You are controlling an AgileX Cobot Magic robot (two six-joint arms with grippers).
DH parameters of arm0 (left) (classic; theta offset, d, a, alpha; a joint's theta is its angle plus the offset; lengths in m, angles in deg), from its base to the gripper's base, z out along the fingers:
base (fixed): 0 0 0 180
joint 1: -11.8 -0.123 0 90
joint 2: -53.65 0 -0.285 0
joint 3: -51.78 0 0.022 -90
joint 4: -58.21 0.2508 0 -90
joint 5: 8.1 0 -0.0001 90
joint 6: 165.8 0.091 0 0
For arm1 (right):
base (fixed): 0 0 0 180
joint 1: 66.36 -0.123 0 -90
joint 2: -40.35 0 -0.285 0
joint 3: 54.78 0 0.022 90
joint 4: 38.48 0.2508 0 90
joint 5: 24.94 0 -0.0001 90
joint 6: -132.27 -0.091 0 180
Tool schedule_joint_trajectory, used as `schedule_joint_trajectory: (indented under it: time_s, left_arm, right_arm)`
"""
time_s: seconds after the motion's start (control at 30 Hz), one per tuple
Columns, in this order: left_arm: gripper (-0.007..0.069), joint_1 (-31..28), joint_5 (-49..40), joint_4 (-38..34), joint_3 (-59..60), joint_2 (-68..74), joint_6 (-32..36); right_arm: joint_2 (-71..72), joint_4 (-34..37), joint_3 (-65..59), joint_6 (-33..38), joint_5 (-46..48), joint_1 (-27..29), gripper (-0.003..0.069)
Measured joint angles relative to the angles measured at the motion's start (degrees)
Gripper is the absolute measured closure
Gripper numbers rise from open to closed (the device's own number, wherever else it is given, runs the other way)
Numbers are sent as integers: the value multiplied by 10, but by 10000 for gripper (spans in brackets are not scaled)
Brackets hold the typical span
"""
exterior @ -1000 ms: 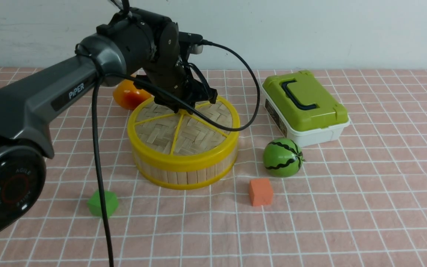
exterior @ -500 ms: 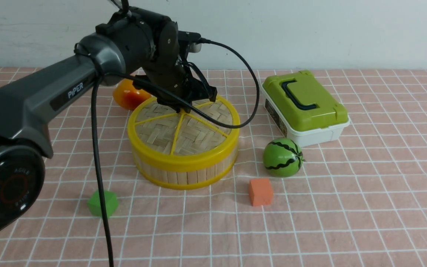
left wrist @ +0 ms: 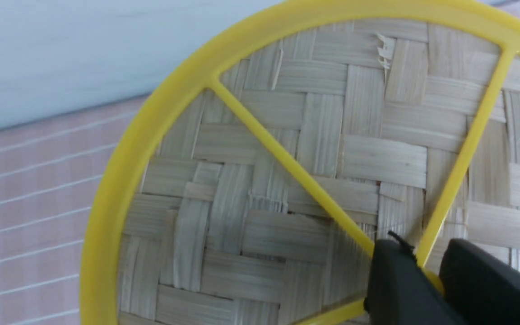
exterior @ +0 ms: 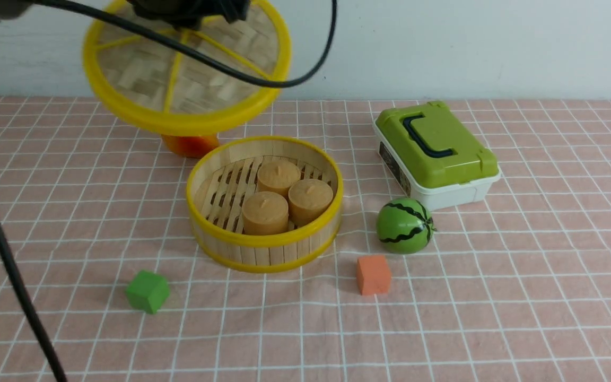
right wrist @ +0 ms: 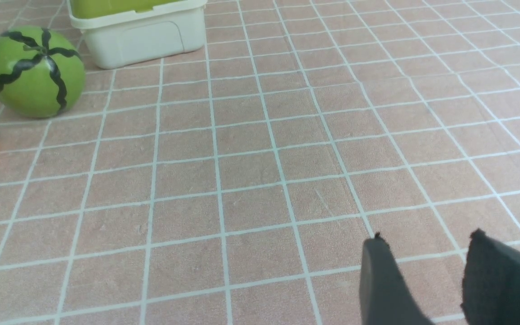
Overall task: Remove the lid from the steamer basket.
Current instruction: Use the left arm to place the steamer lid on the table
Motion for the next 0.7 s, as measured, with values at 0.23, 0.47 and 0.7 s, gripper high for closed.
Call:
schedule_joint_trajectory:
  time_s: [0.23, 0.47, 0.7]
  left_arm:
    - [515, -100, 24, 41, 131, -18, -79]
    - [515, -194, 160, 22, 261, 20, -156]
    - [515, -198, 205, -6, 270, 89, -167]
  right_arm:
    - [0, 0, 0, 0, 0, 0, 418]
    - [0, 0, 0, 0, 0, 0, 418]
    - [0, 0, 0, 0, 0, 0, 418]
